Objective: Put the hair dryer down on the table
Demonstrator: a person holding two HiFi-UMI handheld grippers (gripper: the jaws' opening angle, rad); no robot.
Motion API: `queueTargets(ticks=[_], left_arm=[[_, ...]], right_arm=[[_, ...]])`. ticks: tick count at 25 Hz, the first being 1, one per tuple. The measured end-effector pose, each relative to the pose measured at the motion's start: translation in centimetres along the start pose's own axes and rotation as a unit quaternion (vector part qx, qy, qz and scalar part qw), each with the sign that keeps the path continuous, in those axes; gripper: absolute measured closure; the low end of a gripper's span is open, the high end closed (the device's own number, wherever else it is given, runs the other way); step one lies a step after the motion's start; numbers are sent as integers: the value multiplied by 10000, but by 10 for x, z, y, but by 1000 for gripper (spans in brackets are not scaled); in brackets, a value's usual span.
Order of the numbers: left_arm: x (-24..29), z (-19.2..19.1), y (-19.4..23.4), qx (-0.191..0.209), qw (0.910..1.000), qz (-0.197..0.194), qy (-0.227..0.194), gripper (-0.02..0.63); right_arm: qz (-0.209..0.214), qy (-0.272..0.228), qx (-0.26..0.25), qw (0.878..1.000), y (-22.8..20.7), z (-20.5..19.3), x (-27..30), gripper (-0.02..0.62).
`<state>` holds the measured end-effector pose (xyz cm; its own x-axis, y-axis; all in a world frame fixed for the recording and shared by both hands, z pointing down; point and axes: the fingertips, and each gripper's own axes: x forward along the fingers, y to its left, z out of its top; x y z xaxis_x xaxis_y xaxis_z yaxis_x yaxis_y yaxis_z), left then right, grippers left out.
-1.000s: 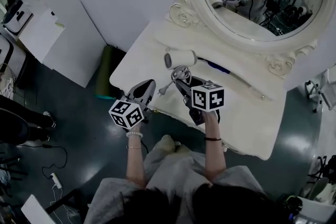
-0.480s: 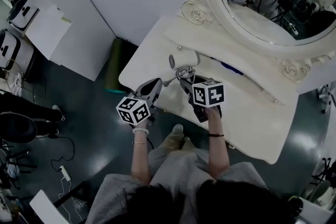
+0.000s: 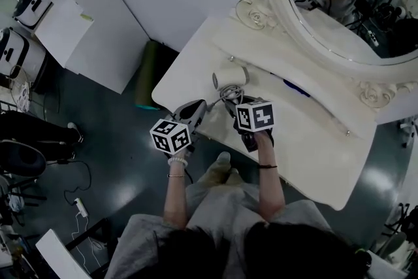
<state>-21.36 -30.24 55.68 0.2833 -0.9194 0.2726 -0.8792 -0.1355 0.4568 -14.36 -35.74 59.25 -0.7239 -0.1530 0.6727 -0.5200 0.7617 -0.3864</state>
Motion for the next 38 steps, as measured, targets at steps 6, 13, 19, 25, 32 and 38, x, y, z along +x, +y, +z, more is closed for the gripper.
queueTargets(ticks=[6,13,19,25,32,38], left_arm=[[-1,-8,5,-93,9999,24,84,601],[3,-14,9,-147,9997,20,173,601],[3,-14,12,-196,9997,53,153,601],[2,-16,14,-245,9996,74,151,601],[3,-17,12,-251,9995,52,164,601],[0,-18,9,-251,9996,46,152,601]], right_arm=[[-58,124,-66,9999,1,-2,10,431],[-299,407,-383,9980,-3,-8,21,431],[-410,510,-544,9964,-5,-9,26,431],[-401,523,-539,9964,-5,-10,27,431],[-463,708,-549,9949,-3,-10,28,428],[-367,612,-583,9957,5,-11,28,379]])
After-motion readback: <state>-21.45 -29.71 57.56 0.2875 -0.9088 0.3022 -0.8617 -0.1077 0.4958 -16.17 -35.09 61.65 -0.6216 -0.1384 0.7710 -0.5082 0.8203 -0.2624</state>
